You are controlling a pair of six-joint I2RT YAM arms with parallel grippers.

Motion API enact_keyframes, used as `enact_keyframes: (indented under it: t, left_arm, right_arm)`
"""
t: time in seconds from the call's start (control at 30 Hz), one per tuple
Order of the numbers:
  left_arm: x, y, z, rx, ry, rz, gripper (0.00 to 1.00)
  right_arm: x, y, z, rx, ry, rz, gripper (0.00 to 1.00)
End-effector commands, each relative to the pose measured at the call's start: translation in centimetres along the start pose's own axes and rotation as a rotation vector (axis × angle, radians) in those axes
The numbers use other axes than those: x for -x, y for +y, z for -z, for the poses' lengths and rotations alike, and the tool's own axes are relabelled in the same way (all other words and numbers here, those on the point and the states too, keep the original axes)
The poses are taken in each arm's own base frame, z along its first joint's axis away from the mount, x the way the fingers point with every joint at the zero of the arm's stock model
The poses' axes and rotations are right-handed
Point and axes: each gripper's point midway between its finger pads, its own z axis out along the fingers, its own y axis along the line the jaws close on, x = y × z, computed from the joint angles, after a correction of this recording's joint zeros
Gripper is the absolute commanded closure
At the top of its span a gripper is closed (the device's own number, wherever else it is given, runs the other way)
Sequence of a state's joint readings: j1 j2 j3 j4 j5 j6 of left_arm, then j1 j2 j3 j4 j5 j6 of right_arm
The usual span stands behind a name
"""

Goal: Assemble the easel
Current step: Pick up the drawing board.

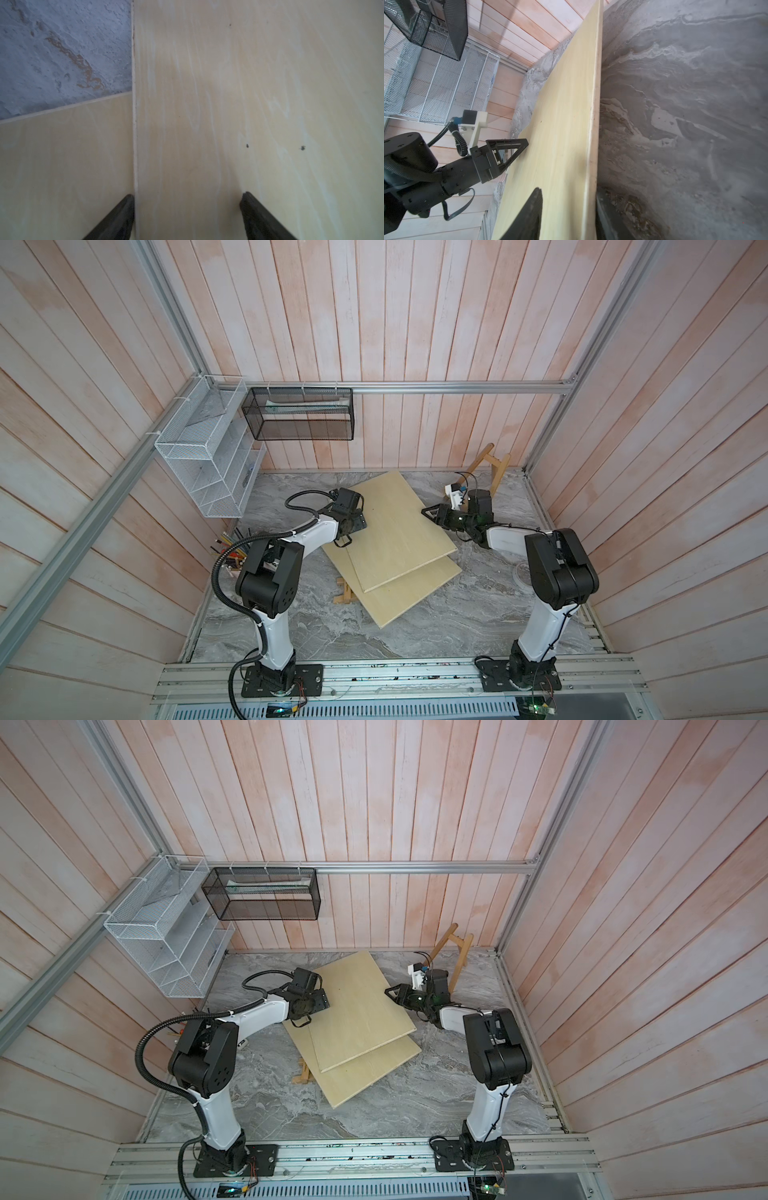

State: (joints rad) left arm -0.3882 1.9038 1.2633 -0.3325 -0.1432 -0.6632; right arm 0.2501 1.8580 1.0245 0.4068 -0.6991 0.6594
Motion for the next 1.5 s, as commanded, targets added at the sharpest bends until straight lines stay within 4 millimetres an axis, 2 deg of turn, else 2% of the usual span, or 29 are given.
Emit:
enact_keyframes:
  t: [0.0, 0.2, 0.43, 0.63, 0.8, 1.0, 1.07, 1.2, 1.33, 1.47]
  left_arm:
    - [-9.3, 1.9, -2.5, 0.035, 0.305, -0.053, 0.21]
    - [-9.2, 1.6, -2.4, 0.022, 0.302, -0.063, 0.31]
    - [-9.3, 1.6, -2.7, 0.028, 0.304, -0.056, 0.34]
    - [-9.1, 0.9, -2.8, 0.009, 0.286, -0.058, 0.34]
    - [-8.7, 0.4, -2.7, -0.009, 0.260, -0.052, 0.34]
    - [-7.6, -0.3, -2.0, -0.049, 0.193, -0.029, 0.34]
    - [-7.3, -0.5, -1.8, -0.064, 0.171, -0.021, 0.34]
    - [-6.9, -1.0, -1.2, -0.106, 0.122, -0.016, 0.34]
    - [-6.9, -0.9, -0.9, -0.135, 0.066, -0.017, 0.34]
    - [-6.9, -0.6, -1.0, -0.158, 0.020, -0.016, 0.34]
  right_arm:
    - [1.0, 7.0, 0.2, 0.155, 0.024, 0.179, 0.61]
    - [0.0, 10.9, 0.1, 0.218, 0.098, 0.274, 0.65]
    - [1.3, 15.2, 1.8, 0.281, 0.111, 0.267, 0.66]
    - [0.9, 17.8, 2.8, 0.312, 0.171, 0.275, 0.66]
    - [-0.8, 18.0, 1.8, 0.258, 0.236, 0.293, 0.66]
    - [-2.4, 15.4, -0.5, 0.087, 0.298, 0.270, 0.67]
    - [-2.4, 14.7, -0.9, 0.068, 0.296, 0.253, 0.68]
    - [-2.1, 14.7, -1.5, 0.078, 0.277, 0.227, 0.73]
    - [-1.6, 15.2, -1.9, 0.094, 0.273, 0.215, 0.88]
    - [-1.5, 15.9, -2.0, 0.130, 0.286, 0.200, 0.88]
